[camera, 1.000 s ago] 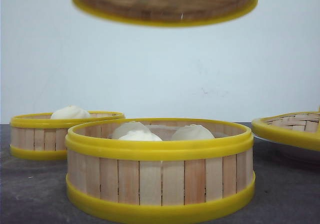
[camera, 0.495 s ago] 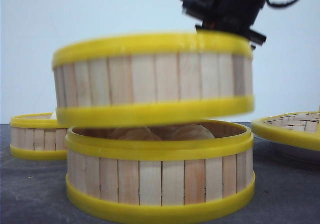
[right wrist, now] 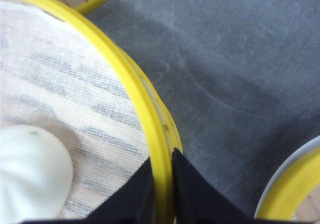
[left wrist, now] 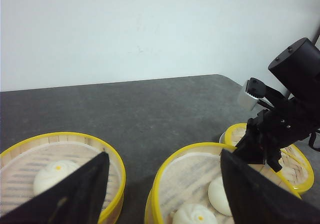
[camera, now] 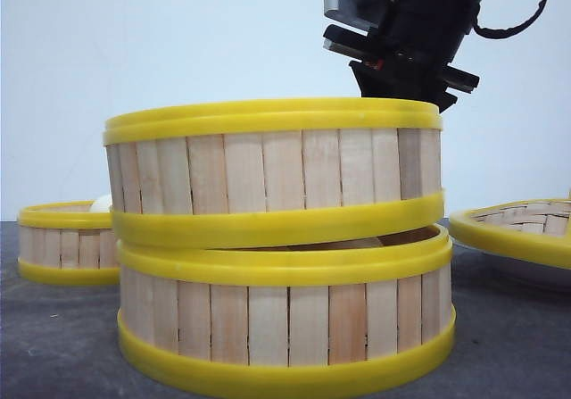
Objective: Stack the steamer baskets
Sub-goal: 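Lower the held basket onto the front basket and open the right gripper, then raise the right gripper away from the stack, then move the left gripper to the one-bun basket and pinch its rim, then lift the one-bun basket with the left gripper over the stack, then lower the basket onto the stack and open the left gripper, then withdraw the left gripper from the stack, then reach the right gripper to the woven lid and pinch its rim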
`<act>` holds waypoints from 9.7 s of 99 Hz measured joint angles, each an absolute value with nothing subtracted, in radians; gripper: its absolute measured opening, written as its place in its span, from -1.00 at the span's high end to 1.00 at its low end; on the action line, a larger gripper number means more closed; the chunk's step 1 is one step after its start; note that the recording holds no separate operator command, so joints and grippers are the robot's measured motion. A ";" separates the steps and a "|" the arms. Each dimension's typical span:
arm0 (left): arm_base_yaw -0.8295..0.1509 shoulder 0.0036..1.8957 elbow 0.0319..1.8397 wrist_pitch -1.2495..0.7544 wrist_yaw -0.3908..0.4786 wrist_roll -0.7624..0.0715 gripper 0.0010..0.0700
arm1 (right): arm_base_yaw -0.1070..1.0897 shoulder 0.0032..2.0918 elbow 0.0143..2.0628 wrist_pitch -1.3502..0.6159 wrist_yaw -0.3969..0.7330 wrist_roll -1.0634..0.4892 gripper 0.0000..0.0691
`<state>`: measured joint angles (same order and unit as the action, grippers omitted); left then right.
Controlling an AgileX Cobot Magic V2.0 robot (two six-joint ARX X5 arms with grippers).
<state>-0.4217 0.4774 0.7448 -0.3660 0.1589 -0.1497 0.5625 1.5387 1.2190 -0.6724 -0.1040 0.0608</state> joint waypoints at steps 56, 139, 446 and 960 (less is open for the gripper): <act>-0.421 0.477 0.745 -0.375 0.159 -0.150 -0.21 | 0.562 1.539 1.195 -0.673 -0.097 0.068 0.93; -0.421 0.477 0.745 -0.416 0.135 -0.150 -0.21 | 0.561 1.398 1.195 -0.665 0.043 0.083 -0.20; -0.020 1.644 1.074 -0.433 -0.001 -0.234 0.88 | 0.820 0.677 1.197 -0.848 0.184 0.171 0.02; -0.489 0.435 1.049 -0.853 0.032 -0.122 0.16 | 0.111 1.387 1.197 -0.968 -0.033 0.134 0.07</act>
<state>-0.4892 0.4351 1.0489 -0.8532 0.0319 -0.1215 0.1112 1.3872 1.1969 -0.9676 -0.0326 0.1345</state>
